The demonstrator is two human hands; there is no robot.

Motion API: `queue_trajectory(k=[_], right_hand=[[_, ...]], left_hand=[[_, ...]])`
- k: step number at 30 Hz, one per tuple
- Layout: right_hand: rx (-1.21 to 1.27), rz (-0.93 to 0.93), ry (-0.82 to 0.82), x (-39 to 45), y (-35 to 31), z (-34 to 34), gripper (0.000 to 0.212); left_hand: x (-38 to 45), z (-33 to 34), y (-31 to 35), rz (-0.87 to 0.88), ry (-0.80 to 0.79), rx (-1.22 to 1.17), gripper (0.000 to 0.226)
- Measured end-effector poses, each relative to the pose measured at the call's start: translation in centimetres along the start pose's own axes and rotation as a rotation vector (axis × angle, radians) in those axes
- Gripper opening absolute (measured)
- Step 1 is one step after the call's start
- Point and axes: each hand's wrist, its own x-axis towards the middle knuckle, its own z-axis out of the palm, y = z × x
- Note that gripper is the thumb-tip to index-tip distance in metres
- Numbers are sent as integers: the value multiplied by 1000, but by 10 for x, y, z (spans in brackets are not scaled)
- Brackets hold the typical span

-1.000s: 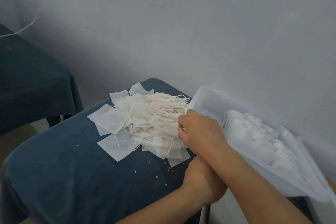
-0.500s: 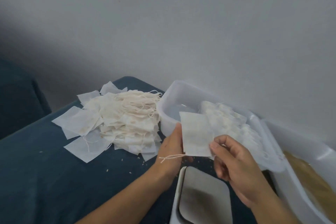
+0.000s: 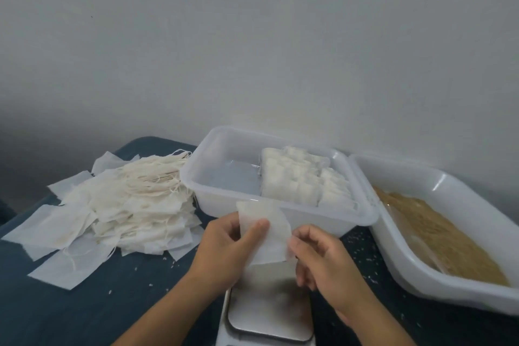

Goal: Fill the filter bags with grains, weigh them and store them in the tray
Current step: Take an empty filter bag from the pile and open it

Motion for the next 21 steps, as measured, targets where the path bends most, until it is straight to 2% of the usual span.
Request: queue_trajectory(k=[2, 4, 9, 12, 21], right_hand=[[31, 3, -39, 0, -1, -1, 6], [50, -6, -32, 0, 1, -1, 13], [101, -36, 144, 4, 5, -2, 12], [156, -28, 175, 5, 8, -6, 14], [143, 11, 74, 4, 10, -9, 14]], left_hand=[[2, 7, 2, -1, 31, -54, 21], [6, 15, 6, -5, 35, -55, 18], [17, 26, 9, -27, 86, -34, 12], [14, 23, 1, -60, 95, -53, 11], [6, 20, -4, -100, 159, -152, 21]])
